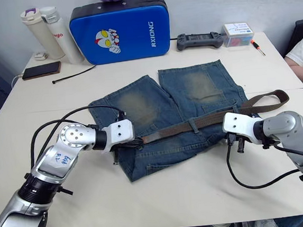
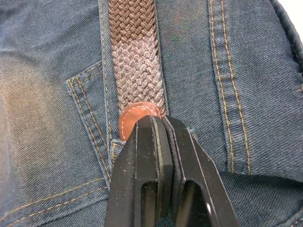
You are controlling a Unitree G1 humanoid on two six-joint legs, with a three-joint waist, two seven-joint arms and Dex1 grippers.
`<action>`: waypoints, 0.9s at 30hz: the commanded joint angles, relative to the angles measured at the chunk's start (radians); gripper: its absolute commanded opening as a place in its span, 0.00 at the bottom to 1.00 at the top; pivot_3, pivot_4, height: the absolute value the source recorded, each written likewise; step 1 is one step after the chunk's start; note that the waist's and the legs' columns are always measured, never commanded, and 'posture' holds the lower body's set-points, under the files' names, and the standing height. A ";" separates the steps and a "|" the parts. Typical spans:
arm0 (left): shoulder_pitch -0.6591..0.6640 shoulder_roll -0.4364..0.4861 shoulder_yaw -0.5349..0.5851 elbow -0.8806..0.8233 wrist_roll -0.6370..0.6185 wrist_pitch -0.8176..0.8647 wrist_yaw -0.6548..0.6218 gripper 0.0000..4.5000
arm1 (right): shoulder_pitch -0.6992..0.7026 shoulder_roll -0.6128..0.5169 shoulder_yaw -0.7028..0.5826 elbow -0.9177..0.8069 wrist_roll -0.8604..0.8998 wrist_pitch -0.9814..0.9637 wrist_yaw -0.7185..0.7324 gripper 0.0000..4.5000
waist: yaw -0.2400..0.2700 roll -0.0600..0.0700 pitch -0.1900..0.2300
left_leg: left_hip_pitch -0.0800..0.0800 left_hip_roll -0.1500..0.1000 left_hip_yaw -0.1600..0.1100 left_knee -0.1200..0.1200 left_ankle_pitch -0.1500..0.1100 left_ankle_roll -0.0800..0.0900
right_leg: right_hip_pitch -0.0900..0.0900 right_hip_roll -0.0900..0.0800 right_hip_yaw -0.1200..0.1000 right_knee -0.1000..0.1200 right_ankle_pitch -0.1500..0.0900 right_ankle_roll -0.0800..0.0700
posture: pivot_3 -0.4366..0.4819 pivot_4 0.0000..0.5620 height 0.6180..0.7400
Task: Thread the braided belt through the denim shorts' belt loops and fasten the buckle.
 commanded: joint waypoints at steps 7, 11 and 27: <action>0.016 0.020 0.162 -0.089 -0.215 0.180 -0.078 0.62 | -0.009 0.012 -0.014 0.051 -0.034 -0.023 0.008 0.00 | -0.006 0.000 0.000 | 0.000 0.000 0.000 0.000 0.000 0.000 | 0.000 0.000 0.000 0.001 0.000 0.000 | 0.48 0.27 1.00; 0.012 0.045 0.307 -0.112 -0.325 0.269 -0.060 0.99 | -0.061 0.000 -0.022 0.187 -0.068 -0.091 -0.008 0.00 | -0.005 0.000 0.000 | 0.000 0.000 0.000 0.001 0.000 0.000 | 0.000 0.000 0.000 0.001 0.000 0.000 | 0.48 0.27 1.00; 0.067 0.018 0.278 -0.175 -0.380 0.290 0.020 1.00 | -0.226 0.004 -0.101 0.347 -0.020 -0.082 0.075 0.48 | -0.001 0.000 0.000 | 0.000 0.000 0.000 0.000 0.000 0.000 | -0.001 0.000 0.000 0.000 0.000 0.000 | 0.48 0.27 1.00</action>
